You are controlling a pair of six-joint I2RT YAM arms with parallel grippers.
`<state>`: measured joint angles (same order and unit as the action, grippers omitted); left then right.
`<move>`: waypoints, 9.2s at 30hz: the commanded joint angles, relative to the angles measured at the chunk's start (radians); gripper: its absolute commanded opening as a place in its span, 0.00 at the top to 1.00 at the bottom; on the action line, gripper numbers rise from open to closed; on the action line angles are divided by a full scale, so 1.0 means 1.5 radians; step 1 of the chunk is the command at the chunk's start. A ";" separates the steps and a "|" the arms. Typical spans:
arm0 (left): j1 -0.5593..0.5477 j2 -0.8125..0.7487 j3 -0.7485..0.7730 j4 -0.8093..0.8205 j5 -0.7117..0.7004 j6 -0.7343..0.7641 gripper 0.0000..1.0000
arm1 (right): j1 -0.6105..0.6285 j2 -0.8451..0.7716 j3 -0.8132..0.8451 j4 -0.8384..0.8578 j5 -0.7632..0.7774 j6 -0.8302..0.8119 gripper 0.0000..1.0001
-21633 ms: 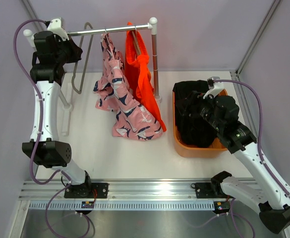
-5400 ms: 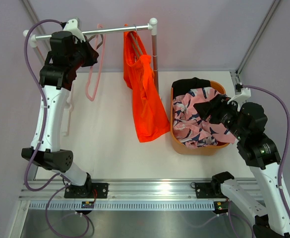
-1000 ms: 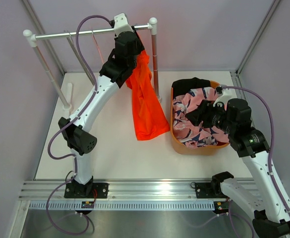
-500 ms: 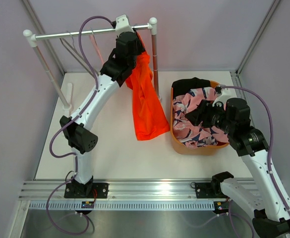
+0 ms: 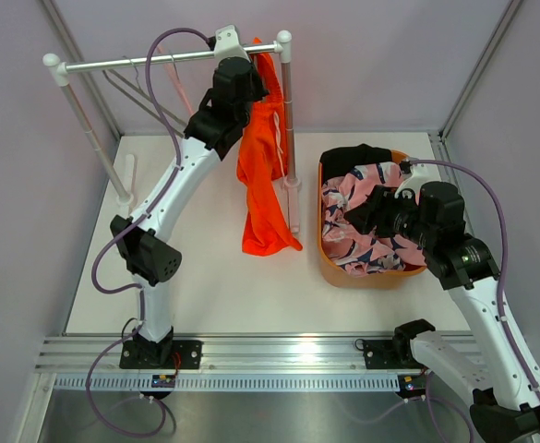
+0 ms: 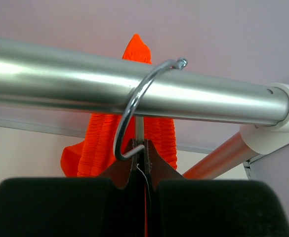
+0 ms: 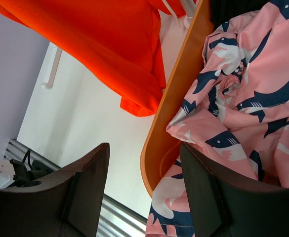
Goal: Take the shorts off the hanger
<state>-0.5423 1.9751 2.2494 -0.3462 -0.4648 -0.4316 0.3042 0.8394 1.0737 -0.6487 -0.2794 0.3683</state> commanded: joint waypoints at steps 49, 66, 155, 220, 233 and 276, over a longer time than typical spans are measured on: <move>0.006 -0.309 -0.190 -0.041 0.164 0.120 1.00 | 0.005 0.007 -0.017 0.046 0.011 0.064 0.33; -0.085 -0.572 -0.515 -0.078 0.170 0.121 1.00 | 0.005 -0.085 -0.058 -0.010 0.004 0.094 0.33; -0.424 -0.868 -0.794 0.001 0.057 0.134 1.00 | 0.540 0.301 0.187 0.040 0.502 0.166 1.00; -0.354 -0.648 -0.631 0.277 -0.095 0.276 1.00 | 0.902 0.480 0.410 -0.045 0.674 0.196 1.00; -0.155 -0.541 -0.544 0.234 0.006 0.231 1.00 | 1.016 0.472 0.492 -0.141 0.767 0.199 1.00; -0.115 -0.754 -0.658 0.012 0.179 0.094 1.00 | 0.427 0.191 0.524 0.255 0.874 -0.402 1.00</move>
<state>-0.7151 0.8623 1.2751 -0.3805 -0.2276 -0.2790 0.9874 1.0908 1.8381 -0.1722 1.1164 -0.3283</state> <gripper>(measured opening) 0.035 0.033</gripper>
